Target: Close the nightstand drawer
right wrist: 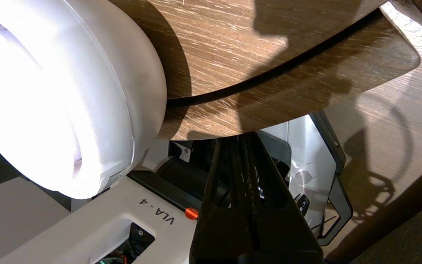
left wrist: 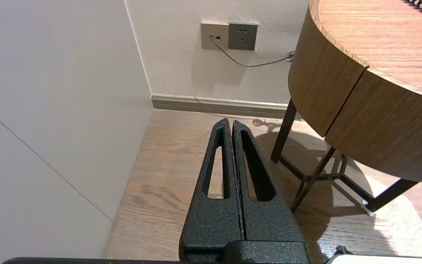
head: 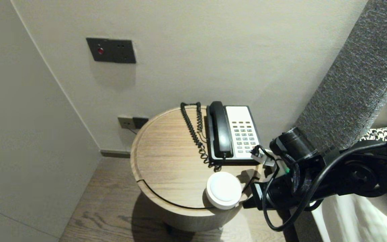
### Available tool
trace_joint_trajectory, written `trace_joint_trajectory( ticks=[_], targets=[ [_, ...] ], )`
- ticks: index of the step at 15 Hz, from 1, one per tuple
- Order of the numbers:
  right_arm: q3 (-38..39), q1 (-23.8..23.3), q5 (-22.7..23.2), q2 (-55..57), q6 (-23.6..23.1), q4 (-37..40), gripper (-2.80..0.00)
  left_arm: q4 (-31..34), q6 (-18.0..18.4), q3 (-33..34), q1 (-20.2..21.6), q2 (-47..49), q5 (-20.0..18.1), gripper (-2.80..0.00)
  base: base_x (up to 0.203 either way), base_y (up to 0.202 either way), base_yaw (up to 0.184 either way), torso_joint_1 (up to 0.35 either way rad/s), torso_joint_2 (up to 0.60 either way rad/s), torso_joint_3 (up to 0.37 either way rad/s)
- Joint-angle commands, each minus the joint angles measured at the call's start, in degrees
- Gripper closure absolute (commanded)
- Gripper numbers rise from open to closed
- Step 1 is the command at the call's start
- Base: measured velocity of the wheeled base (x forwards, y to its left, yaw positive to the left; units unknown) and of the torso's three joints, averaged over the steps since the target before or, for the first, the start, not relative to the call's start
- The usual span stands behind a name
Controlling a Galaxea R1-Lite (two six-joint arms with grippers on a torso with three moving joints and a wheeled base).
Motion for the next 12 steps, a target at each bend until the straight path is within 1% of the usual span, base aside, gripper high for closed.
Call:
trace_joint_trajectory(
  ticks=[1, 6, 10, 12],
  targets=[
    [0.7, 0.1, 0.1, -0.6, 0.1, -0.1, 0.0, 0.0, 0.0, 0.0, 0.0, -0.1, 0.0, 0.0, 0.0, 0.0, 0.0, 0.0, 0.0, 0.0],
    [4.0, 0.3, -0.1, -2.9, 0.2, 0.0, 0.0, 0.0, 0.0, 0.0, 0.0, -0.1, 0.0, 0.0, 0.0, 0.0, 0.0, 0.0, 0.0, 0.0],
    [8.6, -0.3, -2.2, -5.3, 0.2, -0.1, 0.0, 0.0, 0.0, 0.0, 0.0, -0.1, 0.0, 0.0, 0.0, 0.0, 0.0, 0.0, 0.0, 0.0],
    [10.3, -3.0, -3.4, -6.2, 0.0, -0.3, 0.0, 0.0, 0.0, 0.0, 0.0, -0.1, 0.0, 0.0, 0.0, 0.0, 0.0, 0.0, 0.0, 0.0]
  ],
)
